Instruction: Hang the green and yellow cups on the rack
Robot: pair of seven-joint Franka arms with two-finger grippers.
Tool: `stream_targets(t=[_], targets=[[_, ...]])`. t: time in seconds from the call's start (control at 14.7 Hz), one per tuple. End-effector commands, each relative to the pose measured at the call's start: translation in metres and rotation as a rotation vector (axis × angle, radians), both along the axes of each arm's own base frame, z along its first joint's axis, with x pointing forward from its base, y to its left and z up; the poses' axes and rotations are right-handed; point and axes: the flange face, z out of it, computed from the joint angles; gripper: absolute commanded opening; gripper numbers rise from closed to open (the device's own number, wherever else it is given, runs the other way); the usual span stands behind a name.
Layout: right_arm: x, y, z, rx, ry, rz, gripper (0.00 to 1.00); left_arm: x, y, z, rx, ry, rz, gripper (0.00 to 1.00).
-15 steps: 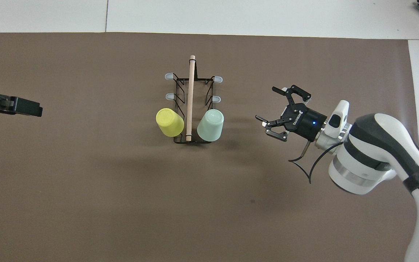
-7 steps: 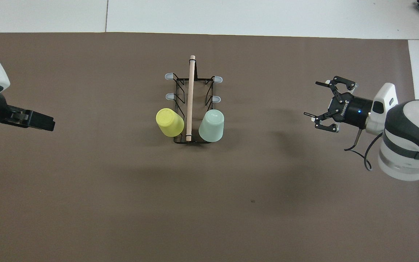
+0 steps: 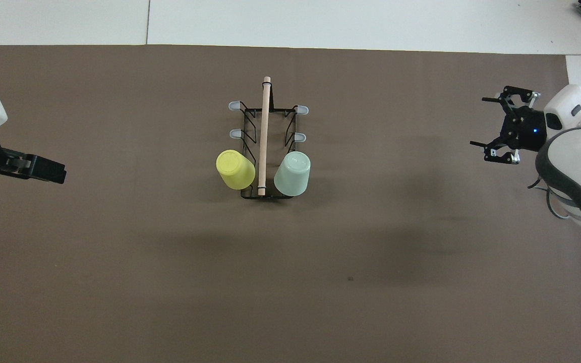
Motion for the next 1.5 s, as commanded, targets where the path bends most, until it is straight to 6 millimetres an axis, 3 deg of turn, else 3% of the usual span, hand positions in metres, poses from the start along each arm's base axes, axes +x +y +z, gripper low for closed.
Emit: stream_targets(t=[0.0, 0.14, 0.54, 0.89, 1.09, 1.23, 1.43], targets=[[0.008, 0.006, 0.005, -0.070, 0.026, -0.076, 1.00, -0.003, 0.005, 0.008, 0.014, -0.006, 0.032, 1.00], [0.010, 0.011, 0.007, -0.095, 0.052, -0.140, 1.00, -0.004, -0.001, 0.008, 0.010, -0.012, 0.049, 1.00], [0.011, 0.075, 0.024, -0.200, 0.097, -0.319, 1.00, -0.010, -0.002, -0.001, 0.016, 0.010, 0.046, 1.00], [-0.001, 0.105, 0.042, -0.159, 0.180, -0.641, 1.00, -0.011, 0.001, 0.002, 0.016, 0.012, 0.050, 1.00], [-0.007, 0.106, 0.060, -0.125, 0.263, -0.893, 1.00, -0.011, -0.001, 0.002, 0.016, 0.013, 0.049, 1.00], [-0.015, 0.120, 0.074, -0.115, 0.334, -1.037, 1.00, -0.011, -0.001, 0.001, 0.016, 0.010, 0.049, 1.00], [-0.031, 0.115, 0.102, -0.079, 0.377, -1.224, 1.00, -0.010, 0.000, 0.001, 0.016, 0.006, 0.050, 1.00]])
